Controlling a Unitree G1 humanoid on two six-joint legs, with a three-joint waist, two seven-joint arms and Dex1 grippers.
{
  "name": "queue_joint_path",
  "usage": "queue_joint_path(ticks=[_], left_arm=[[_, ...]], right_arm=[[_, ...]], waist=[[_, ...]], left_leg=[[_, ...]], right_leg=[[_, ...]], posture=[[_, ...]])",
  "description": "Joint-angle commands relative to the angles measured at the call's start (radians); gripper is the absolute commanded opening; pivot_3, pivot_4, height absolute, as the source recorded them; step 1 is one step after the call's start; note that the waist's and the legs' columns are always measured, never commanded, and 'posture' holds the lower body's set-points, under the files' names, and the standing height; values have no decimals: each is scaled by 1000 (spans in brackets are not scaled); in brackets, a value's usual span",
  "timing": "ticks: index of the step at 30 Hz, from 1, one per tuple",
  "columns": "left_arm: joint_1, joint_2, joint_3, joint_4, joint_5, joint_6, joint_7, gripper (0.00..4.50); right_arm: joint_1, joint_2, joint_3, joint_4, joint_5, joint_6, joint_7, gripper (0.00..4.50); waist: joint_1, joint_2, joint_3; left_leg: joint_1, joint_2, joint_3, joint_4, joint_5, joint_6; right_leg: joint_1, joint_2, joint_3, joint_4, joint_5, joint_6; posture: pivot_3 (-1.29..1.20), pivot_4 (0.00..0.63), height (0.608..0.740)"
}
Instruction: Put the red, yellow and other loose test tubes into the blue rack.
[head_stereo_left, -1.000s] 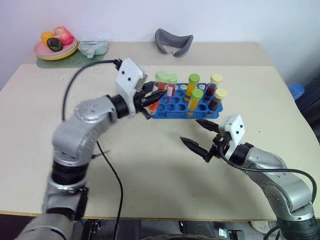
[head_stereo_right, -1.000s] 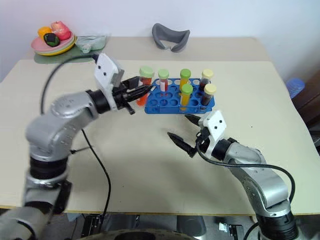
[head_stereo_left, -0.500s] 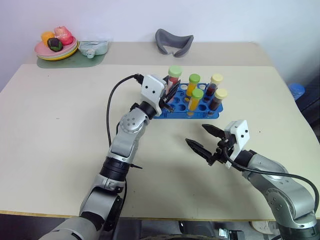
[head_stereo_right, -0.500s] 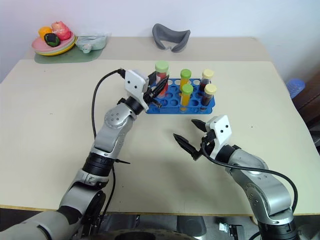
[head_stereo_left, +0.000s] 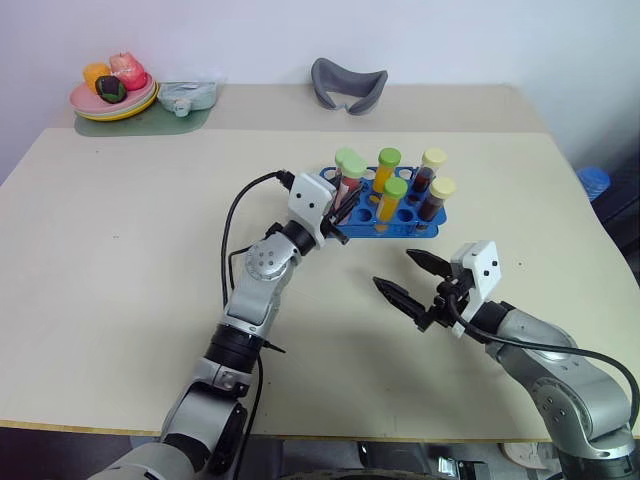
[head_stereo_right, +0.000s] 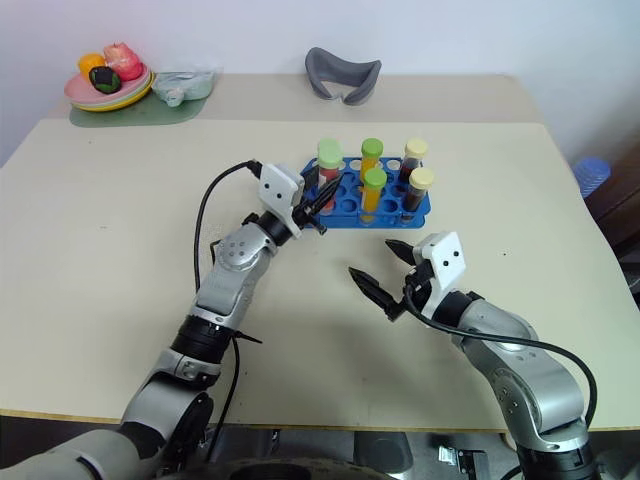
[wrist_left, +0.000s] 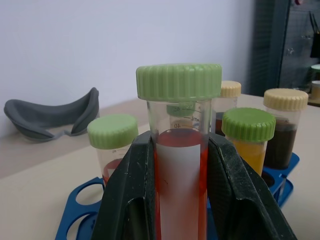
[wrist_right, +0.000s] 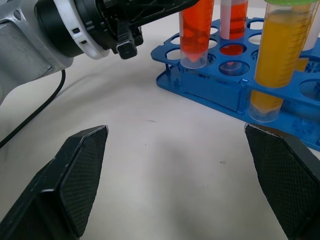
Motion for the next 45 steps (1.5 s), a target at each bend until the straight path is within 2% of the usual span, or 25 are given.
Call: queue_joint_path(ticks=[1, 13, 15, 16, 20, 21, 25, 28, 32, 37, 40, 45], left_arm=[[-35, -19, 8, 34, 5, -34, 5, 786], [-62, -35, 15, 128, 4, -96, -12, 786], [-55, -37, 21, 120, -6, -90, -17, 1818], [-53, -37, 24, 115, -8, -88, -17, 2129], [-41, -38, 49, 71, -38, -69, -20, 4212], [-34, -33, 59, 45, -55, -56, -25, 4485], [24, 28, 119, -144, -162, 59, -66, 4485], [77, 122, 190, -280, -228, 162, -80, 4485], [207, 360, 309, -386, -296, 289, -187, 4485], [384, 568, 391, -364, -268, 293, -292, 4485], [518, 627, 480, -358, -296, 288, -326, 4485], [602, 622, 513, -410, -293, 295, -301, 4485]], right_arm=[[-13, 4, -16, -26, 11, -16, 3, 4500], [-7, 4, -19, -38, 11, -13, -4, 4500], [-7, 6, -16, -40, 11, -13, -6, 4500], [-8, 6, -16, -40, 11, -12, -7, 4500], [-6, 3, -22, -40, 13, -14, -6, 4500], [-7, 0, -28, -39, 10, -16, -6, 4500], [-6, -28, -111, -24, 24, -14, -4, 4500], [21, -72, -195, -13, 31, -12, 24, 4500], [100, -146, -316, 23, 20, -23, 84, 4500], [161, -204, -381, 99, -16, -65, 160, 4500], [153, -217, -394, 161, -35, -96, 181, 4500], [132, -228, -386, 241, -56, -133, 228, 4500]], waist=[[0, 0, 0], [0, 0, 0], [1, 0, 0], [1, 0, 0], [-1, 0, 0], [-2, 0, 0], [-3, 0, 0], [-4, 1, 0], [-6, 1, 0], [-2, 1, 0], [-5, 1, 0], [-2, 1, 0]], left_leg=[[0, 0, 0, 0, 0, 0], [0, 0, 0, 0, 0, 0], [0, 0, 0, 0, 0, 0], [0, 0, 0, 0, 0, 0], [0, 0, 0, 0, 0, 0], [0, 0, 0, 0, 0, 0], [0, 0, 0, 0, 0, 0], [1, 0, 0, 0, 0, 0], [2, 1, 0, -1, 0, 0], [4, 0, 0, -1, -1, 2], [7, 1, 1, -2, -2, 3], [8, 1, 1, -3, -2, 3]], right_leg=[[0, 0, 0, 0, 0, 0], [0, 0, 0, 0, 0, 0], [0, 0, 0, 0, 0, 0], [0, 0, 0, 0, 0, 0], [0, 0, 0, 0, 0, 0], [0, 0, 0, 0, 0, 0], [0, 0, 0, 0, 0, 0], [0, 0, 0, 0, 0, 0], [0, 0, 0, 1, 0, 0], [5, 0, 0, -1, 0, 0], [6, 0, 0, -2, 0, 0], [8, 0, 0, -2, 0, 0]], posture=[[0, 150, 740], [0, 150, 740], [0, 150, 740], [0, 150, 740], [0, 150, 740], [0, 150, 740], [0, 150, 740], [0, 150, 740], [0, 150, 740], [0, 150, 740], [0, 150, 740], [0, 150, 740]])
